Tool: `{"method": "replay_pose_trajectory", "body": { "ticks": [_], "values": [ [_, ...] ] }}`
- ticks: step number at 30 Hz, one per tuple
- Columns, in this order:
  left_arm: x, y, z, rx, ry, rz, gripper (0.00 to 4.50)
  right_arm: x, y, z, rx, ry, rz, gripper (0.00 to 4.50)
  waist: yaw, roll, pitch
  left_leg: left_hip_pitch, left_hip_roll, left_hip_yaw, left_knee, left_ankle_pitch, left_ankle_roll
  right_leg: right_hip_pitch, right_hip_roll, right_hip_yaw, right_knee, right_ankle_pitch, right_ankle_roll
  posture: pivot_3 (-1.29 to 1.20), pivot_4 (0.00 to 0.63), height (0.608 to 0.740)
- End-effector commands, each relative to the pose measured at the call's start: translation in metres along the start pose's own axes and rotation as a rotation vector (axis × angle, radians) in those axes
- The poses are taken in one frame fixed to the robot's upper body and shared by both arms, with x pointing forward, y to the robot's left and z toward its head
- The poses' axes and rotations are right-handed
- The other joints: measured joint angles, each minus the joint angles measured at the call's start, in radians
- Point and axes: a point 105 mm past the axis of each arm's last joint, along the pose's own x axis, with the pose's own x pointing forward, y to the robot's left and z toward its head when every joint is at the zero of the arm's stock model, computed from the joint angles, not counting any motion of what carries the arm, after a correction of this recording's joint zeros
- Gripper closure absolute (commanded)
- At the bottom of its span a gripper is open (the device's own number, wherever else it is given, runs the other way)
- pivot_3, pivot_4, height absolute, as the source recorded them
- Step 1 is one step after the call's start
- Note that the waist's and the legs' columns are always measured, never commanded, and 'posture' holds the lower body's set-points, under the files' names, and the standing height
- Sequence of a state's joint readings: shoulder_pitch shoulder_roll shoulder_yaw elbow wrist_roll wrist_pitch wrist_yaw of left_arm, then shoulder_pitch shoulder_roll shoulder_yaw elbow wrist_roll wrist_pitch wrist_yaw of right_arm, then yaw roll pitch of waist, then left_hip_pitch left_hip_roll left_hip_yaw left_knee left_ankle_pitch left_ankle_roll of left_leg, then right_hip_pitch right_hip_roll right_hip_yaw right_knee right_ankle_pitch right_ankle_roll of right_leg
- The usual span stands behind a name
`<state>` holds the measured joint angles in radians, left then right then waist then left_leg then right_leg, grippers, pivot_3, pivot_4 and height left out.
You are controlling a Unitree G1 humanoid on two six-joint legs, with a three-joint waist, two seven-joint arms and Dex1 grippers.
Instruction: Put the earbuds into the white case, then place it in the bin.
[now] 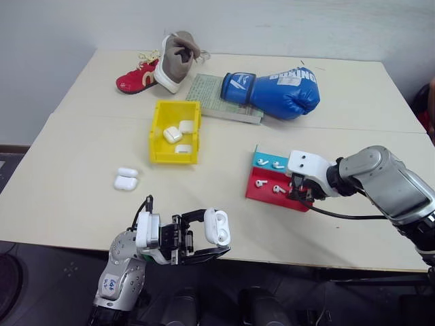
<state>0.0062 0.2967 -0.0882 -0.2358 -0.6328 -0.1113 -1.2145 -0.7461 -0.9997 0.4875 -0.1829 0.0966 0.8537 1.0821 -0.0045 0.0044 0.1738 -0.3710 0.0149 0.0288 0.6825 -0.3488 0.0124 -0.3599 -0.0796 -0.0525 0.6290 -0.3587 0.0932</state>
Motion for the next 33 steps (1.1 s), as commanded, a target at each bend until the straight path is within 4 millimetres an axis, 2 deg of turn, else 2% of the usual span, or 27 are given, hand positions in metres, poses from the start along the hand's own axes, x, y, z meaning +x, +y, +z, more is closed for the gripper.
{"method": "replay_pose_trajectory", "body": {
  "ticks": [1,15,31,33],
  "values": [
    [0.0,-0.001,0.009,0.048,-0.006,-0.02,1.74,-0.004,-0.007,0.005,-0.037,0.001,-0.024,2.73,0.0,0.0,0.0,0.0,0.0,0.0,0.0,0.0,0.0,0.0,0.0,0.0,0.0,0.0,0.0,0.0,0.15,0.74],
    [-0.001,0.001,0.008,0.049,-0.001,-0.013,1.74,0.0,-0.008,-0.008,-0.026,0.048,-0.012,2.73,-0.001,0.0,0.0,0.0,0.0,0.0,0.0,0.0,0.0,0.0,0.0,0.0,0.0,0.0,0.0,0.0,0.15,0.74],
    [-0.002,0.0,0.008,0.056,0.006,-0.002,1.74,0.007,-0.01,-0.011,-0.023,0.056,0.001,2.73,-0.001,0.0,0.0,0.001,0.0,0.0,0.0,0.0,0.0,0.0,0.0,0.0,0.0,0.0,0.0,0.0,0.15,0.74],
    [-0.002,0.0,0.008,0.057,0.007,-0.001,1.74,0.007,-0.01,-0.013,-0.031,0.066,0.002,3.12,-0.001,0.0,0.0,0.001,0.0,0.0,0.0,0.0,0.0,0.0,0.0,0.0,0.0,0.0,0.0,0.0,0.15,0.74]
  ]
}}
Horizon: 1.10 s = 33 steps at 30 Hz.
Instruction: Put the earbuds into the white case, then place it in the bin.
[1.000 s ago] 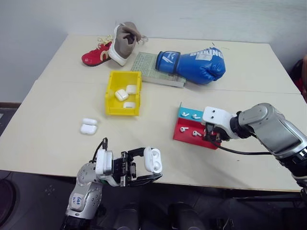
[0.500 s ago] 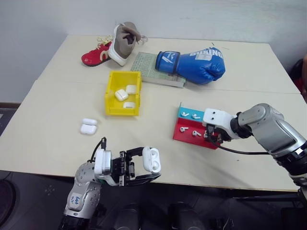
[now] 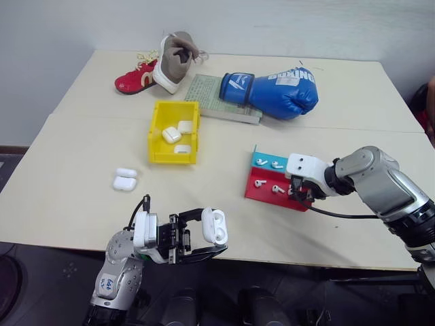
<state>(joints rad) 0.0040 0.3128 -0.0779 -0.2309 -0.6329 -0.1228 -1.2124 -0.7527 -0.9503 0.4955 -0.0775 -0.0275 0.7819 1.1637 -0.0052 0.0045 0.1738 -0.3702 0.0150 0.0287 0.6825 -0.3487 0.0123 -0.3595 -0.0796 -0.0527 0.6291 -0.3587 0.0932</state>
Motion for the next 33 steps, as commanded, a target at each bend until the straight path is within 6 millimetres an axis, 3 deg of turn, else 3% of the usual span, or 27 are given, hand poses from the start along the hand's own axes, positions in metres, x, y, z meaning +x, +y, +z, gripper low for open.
{"method": "replay_pose_trajectory", "body": {
  "ticks": [1,3,9,12,17,20,23,26,29,33],
  "values": [
    [0.002,-0.002,0.007,0.041,-0.009,-0.008,1.74,-0.002,-0.003,-0.002,-0.009,0.011,-0.013,3.36,0.0,0.0,0.0,0.0,0.0,0.0,0.0,0.0,0.0,0.0,0.0,0.0,0.0,0.0,0.0,0.0,0.15,0.74],
    [0.002,-0.002,0.007,0.041,-0.009,-0.007,1.74,-0.001,-0.002,-0.001,-0.004,0.0,-0.009,4.04,0.0,0.0,0.0,0.0,0.0,0.0,0.0,0.0,0.0,0.0,0.0,0.0,0.0,0.0,0.0,0.0,0.15,0.74],
    [0.003,-0.001,0.009,0.042,-0.019,-0.011,1.74,-0.005,-0.003,0.002,-0.003,-0.023,-0.015,4.08,0.0,0.0,0.0,0.0,0.0,0.0,0.0,0.0,0.0,0.0,0.0,0.0,0.0,0.0,0.0,0.0,0.15,0.74],
    [0.007,0.0,0.013,0.037,-0.048,-0.013,1.74,-0.02,-0.004,0.009,0.016,-0.095,-0.024,4.08,0.002,0.0,0.0,0.0,0.0,0.0,0.0,0.0,0.0,0.0,0.0,0.0,0.0,0.0,0.0,0.0,0.15,0.74],
    [0.011,0.003,0.023,0.022,-0.097,-0.064,1.74,-0.068,0.003,0.035,-0.088,-0.497,-0.002,4.08,0.005,0.0,0.0,-0.001,0.0,-0.001,0.0,0.0,0.0,0.0,0.0,-0.001,-0.001,0.0,0.0,0.0,0.15,0.74],
    [0.013,0.007,0.025,-0.003,-0.099,-0.11,1.74,-0.107,0.019,0.066,-0.155,-0.952,-0.002,4.08,0.004,-0.001,0.001,-0.001,0.0,-0.003,0.0,0.0,0.0,0.002,0.0,-0.003,-0.001,0.0,0.001,0.0,0.15,0.74],
    [0.015,0.012,0.026,0.0,-0.104,-0.14,1.74,-0.134,0.028,0.088,-0.108,-1.267,-0.053,4.08,-0.003,0.0,0.001,0.0,0.0,-0.001,0.0,0.001,-0.001,0.002,0.001,-0.002,0.0,0.0,0.001,0.0,0.15,0.74],
    [0.019,0.019,0.028,-0.003,-0.115,-0.166,1.74,-0.14,0.052,0.107,-0.099,-1.442,-0.019,4.08,0.001,0.0,0.001,0.0,0.0,-0.002,0.0,0.001,-0.002,0.001,0.001,-0.003,0.007,0.0,0.001,0.0,0.15,0.74],
    [0.026,0.026,0.032,-0.011,-0.141,-0.179,1.74,-0.132,0.079,0.118,-0.153,-1.498,0.078,4.08,0.005,0.0,0.001,0.0,0.0,-0.004,0.0,0.001,-0.002,0.001,0.001,-0.003,0.008,0.0,0.001,0.0,0.15,0.74],
    [0.032,0.036,0.035,-0.034,-0.134,-0.228,1.74,-0.124,0.098,0.134,-0.237,-1.574,0.142,4.08,0.003,0.0,0.001,-0.001,-0.002,-0.003,0.0,0.001,0.0,0.001,0.0,-0.002,0.008,0.0,0.001,0.0,0.15,0.74]
  ]
}}
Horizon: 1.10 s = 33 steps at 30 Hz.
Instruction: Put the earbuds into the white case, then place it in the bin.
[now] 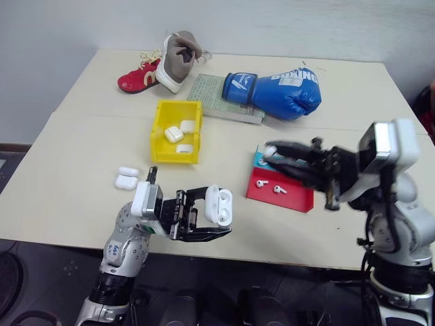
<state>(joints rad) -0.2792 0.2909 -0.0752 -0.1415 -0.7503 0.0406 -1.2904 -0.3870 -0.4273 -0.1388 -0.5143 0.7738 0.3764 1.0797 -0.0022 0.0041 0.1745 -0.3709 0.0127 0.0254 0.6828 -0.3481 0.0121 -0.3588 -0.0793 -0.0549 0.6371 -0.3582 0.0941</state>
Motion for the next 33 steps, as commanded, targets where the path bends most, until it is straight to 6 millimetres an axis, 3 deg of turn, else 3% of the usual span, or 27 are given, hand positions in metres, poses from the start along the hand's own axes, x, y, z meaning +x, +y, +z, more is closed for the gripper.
{"method": "replay_pose_trajectory", "body": {
  "ticks": [1,15,33],
  "values": [
    [0.003,0.006,0.008,-0.006,-0.013,-0.046,1.74,0.016,0.015,0.007,-0.096,-0.077,0.098,4.08,-0.001,0.0,0.0,0.0,0.0,0.0,0.0,0.0,0.0,0.0,0.0,0.0,0.0,0.0,0.0,0.0,0.15,0.74],
    [0.009,0.015,0.018,-0.024,-0.006,-0.085,1.74,0.028,0.009,-0.011,-0.197,-0.11,0.113,4.08,-0.002,0.0,0.0,0.0,0.0,-0.001,0.0,0.0,0.0,0.0,0.0,0.0,0.0,0.0,0.0,0.0,0.15,0.74],
    [0.016,0.013,0.02,0.002,-0.006,-0.065,1.74,0.012,0.006,-0.035,-0.206,0.031,0.139,4.08,-0.002,0.0,0.0,0.0,0.0,-0.001,0.0,0.0,0.0,0.0,0.0,0.0,0.0,0.0,0.0,0.0,0.15,0.74]
  ]
}}
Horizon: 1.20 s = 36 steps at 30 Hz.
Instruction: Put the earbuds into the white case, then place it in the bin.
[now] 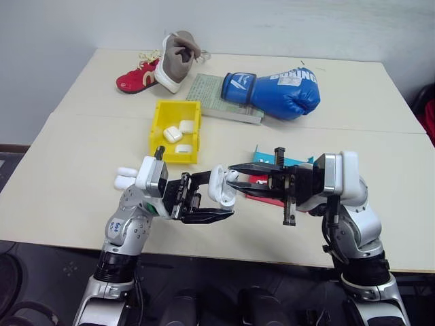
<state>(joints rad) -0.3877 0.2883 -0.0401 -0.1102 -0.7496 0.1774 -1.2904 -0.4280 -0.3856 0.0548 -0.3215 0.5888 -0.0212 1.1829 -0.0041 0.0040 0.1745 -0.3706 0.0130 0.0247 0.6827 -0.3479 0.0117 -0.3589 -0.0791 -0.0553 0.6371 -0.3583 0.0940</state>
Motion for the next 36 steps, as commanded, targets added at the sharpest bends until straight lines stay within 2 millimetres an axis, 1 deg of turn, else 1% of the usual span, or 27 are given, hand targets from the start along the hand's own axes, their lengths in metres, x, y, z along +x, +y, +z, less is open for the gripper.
{"method": "replay_pose_trajectory", "body": {
  "ticks": [1,6,10,17,22,25,27,29,34,35,36],
  "values": [
    [0.009,-0.005,0.011,0.058,-0.023,-0.044,1.74,-0.004,0.006,-0.008,-0.007,0.059,0.035,4.08,0.0,0.0,0.0,0.0,0.0,0.0,0.0,0.0,0.0,0.0,0.0,0.0,0.0,0.0,0.0,0.0,0.15,0.74],
    [0.011,-0.006,0.01,0.062,-0.017,-0.058,1.74,-0.005,0.006,-0.012,-0.006,0.087,0.042,4.08,0.0,0.0,0.0,0.0,0.0,0.0,0.0,0.0,0.0,0.0,0.0,0.0,0.0,0.0,0.0,0.0,0.15,0.74],
    [0.013,-0.006,0.01,0.067,-0.018,-0.065,1.74,-0.006,0.013,-0.017,0.016,0.102,0.057,4.08,0.0,0.0,0.0,0.0,0.0,0.0,0.0,0.0,0.0,0.0,0.0,0.0,0.0,0.0,0.0,0.0,0.15,0.74],
    [0.013,-0.006,0.009,0.067,-0.014,-0.075,1.74,-0.005,0.016,-0.014,0.017,0.074,0.075,4.08,0.0,0.0,0.0,0.0,0.0,0.0,0.0,0.0,0.0,0.0,0.0,0.0,0.0,0.0,0.0,0.0,0.15,0.74],
    [0.013,-0.007,0.008,0.068,-0.019,-0.083,1.74,-0.007,0.018,-0.018,0.026,0.09,0.088,4.08,0.0,0.0,0.0,0.0,0.0,0.0,0.0,0.0,0.0,0.0,0.0,0.0,0.0,0.0,0.0,0.0,0.15,0.74],
    [0.016,-0.005,0.01,0.081,-0.034,-0.082,1.74,-0.011,0.019,-0.021,0.069,0.112,0.091,4.08,0.001,0.0,0.0,0.0,0.0,0.0,0.0,0.0,0.0,0.0,0.0,0.0,0.0,0.0,0.0,0.0,0.15,0.74],
    [0.017,-0.004,0.011,0.09,-0.041,-0.083,1.74,-0.013,0.019,-0.02,0.116,0.116,0.092,4.08,0.002,0.0,0.0,0.0,0.0,0.0,0.0,0.0,0.0,0.0,0.0,0.0,0.0,0.0,0.0,0.0,0.15,0.74],
    [0.017,-0.004,0.012,0.096,-0.044,-0.086,1.74,-0.015,0.021,-0.019,0.169,0.128,0.1,3.34,0.002,0.0,0.0,0.0,0.0,0.0,0.0,0.0,0.0,0.0,0.0,0.0,0.0,0.0,0.0,0.0,0.15,0.74],
    [0.019,-0.005,0.011,0.102,-0.051,-0.091,1.74,-0.017,0.012,-0.01,0.087,0.115,0.082,1.85,0.002,-0.001,0.001,0.0,0.0,0.0,0.0,0.0,0.0,0.0,0.0,0.0,-0.001,0.0,0.0,0.0,0.15,0.74],
    [0.019,-0.005,0.01,0.102,-0.053,-0.09,1.74,-0.018,0.011,-0.01,0.08,0.115,0.079,1.44,0.002,-0.001,0.001,0.0,0.0,0.0,0.0,0.0,0.0,0.001,0.0,0.0,-0.001,0.0,0.0,0.0,0.15,0.74],
    [0.018,-0.006,0.009,0.1,-0.053,-0.087,1.74,-0.02,0.01,-0.007,0.08,0.115,0.074,1.14,0.001,-0.001,0.001,0.0,0.0,0.0,0.0,0.0,0.0,0.001,0.0,0.0,-0.001,0.0,0.0,0.0,0.15,0.74]
  ]
}}
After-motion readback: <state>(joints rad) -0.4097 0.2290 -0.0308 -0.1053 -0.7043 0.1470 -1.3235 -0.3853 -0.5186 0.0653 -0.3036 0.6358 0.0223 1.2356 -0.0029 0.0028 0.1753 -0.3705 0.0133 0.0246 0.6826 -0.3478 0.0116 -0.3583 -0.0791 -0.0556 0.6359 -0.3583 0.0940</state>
